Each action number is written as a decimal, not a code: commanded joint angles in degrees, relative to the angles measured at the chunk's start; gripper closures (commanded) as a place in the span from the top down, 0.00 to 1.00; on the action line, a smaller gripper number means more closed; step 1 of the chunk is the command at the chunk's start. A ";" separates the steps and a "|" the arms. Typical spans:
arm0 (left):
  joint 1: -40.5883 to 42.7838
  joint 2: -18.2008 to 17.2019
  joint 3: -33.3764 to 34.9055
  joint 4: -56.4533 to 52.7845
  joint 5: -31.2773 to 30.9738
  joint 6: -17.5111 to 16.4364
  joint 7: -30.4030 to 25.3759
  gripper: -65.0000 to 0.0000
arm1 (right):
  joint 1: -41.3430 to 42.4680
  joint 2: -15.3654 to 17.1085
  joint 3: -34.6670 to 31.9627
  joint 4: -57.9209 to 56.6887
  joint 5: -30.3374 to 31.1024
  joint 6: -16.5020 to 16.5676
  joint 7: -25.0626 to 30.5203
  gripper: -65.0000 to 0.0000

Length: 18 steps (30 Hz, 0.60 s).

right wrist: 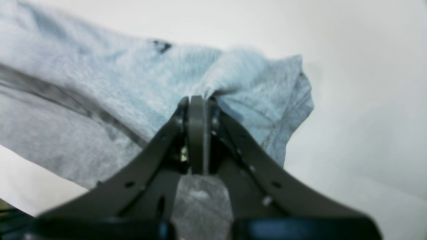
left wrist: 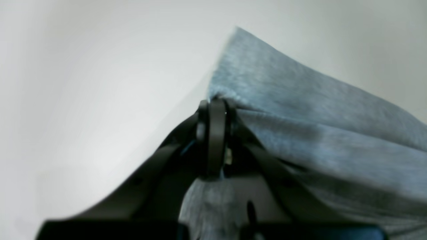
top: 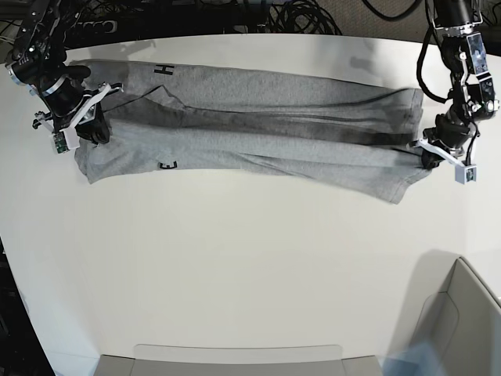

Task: Fold the T-shirt properly
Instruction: 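Hold the folded strip at both ends and press it flat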

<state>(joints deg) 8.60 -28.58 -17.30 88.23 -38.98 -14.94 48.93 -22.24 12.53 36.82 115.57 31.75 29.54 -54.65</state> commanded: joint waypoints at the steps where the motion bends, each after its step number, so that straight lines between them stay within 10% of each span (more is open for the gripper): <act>1: -0.29 -1.00 -0.50 1.84 -0.36 -0.05 -0.18 0.00 | 0.04 0.87 0.76 1.05 0.74 -0.22 1.16 0.00; 18: 6.04 -0.65 -0.41 4.04 -0.10 -0.05 3.95 0.00 | -2.77 0.43 0.76 0.70 0.74 -0.13 -3.15 0.00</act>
<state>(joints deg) 14.79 -28.23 -17.19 91.31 -38.94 -14.81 53.78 -25.23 12.34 37.12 115.46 31.75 29.56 -58.96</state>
